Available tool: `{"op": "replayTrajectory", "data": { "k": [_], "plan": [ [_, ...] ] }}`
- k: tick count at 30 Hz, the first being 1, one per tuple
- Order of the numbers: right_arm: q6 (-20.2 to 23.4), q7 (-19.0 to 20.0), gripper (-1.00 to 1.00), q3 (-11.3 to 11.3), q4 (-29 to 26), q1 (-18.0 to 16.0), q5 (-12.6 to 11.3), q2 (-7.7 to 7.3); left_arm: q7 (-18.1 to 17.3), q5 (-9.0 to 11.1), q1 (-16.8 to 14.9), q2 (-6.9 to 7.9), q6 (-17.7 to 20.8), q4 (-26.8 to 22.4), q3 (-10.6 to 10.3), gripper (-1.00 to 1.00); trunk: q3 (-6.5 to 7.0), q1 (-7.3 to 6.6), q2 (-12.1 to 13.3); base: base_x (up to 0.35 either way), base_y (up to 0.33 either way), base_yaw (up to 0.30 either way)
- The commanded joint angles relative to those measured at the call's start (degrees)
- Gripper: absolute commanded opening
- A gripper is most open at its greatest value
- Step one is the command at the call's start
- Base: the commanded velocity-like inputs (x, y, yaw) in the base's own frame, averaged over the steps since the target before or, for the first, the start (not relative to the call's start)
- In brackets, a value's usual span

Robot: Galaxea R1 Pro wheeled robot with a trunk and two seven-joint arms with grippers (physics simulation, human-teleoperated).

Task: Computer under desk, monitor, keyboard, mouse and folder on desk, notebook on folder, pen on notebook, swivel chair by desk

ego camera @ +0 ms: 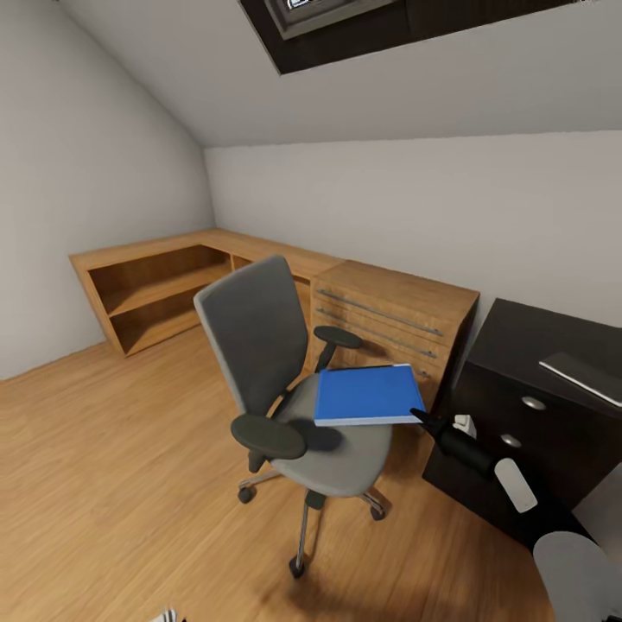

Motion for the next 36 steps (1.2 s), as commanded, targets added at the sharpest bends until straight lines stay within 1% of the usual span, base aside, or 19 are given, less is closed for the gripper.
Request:
{"op": "replayTrajectory", "data": {
  "k": [1,5,10,16,23,36],
  "plan": [
    [0.4,0.1,-1.0,-0.1,0.0,0.0,0.1,0.04,0.1,0.3,0.0,0.0,-0.2,0.2,-0.3,1.0,0.14,-0.23,0.4,0.0,0.0,0.0],
    [0.3,0.1,-1.0,-0.2,-0.1,0.0,0.5,0.15,0.1,0.4,0.0,0.04,-0.2,0.6,-1.0,1.0,0.85,-1.11,2.0,0.0,0.0,0.0],
    [0.4,0.1,-1.0,-0.2,0.0,0.0,0.5,0.12,0.0,0.4,0.0,0.01,-0.2,0.8,-1.4,1.0,1.75,-2.21,4.0,0.0,0.0,-0.034],
    [0.8,0.1,-1.0,-0.3,0.0,0.0,0.3,0.11,0.1,0.4,0.0,0.05,-0.2,2.9,-1.7,1.0,2.83,-3.53,6.4,0.0,0.0,-0.227],
    [0.9,0.1,-1.0,-0.2,-0.1,0.0,0.2,0.22,0.1,0.4,0.0,-0.01,-0.2,3.2,-1.7,1.0,4.08,-5.07,9.2,0.0,0.0,-0.241],
    [0.4,0.2,-1.0,-0.2,0.3,0.0,0.4,0.69,0.0,0.4,0.0,0.01,-0.2,3.7,-1.8,1.0,6.42,-7.92,14.4,0.0,0.0,-0.024]
  ]
}}
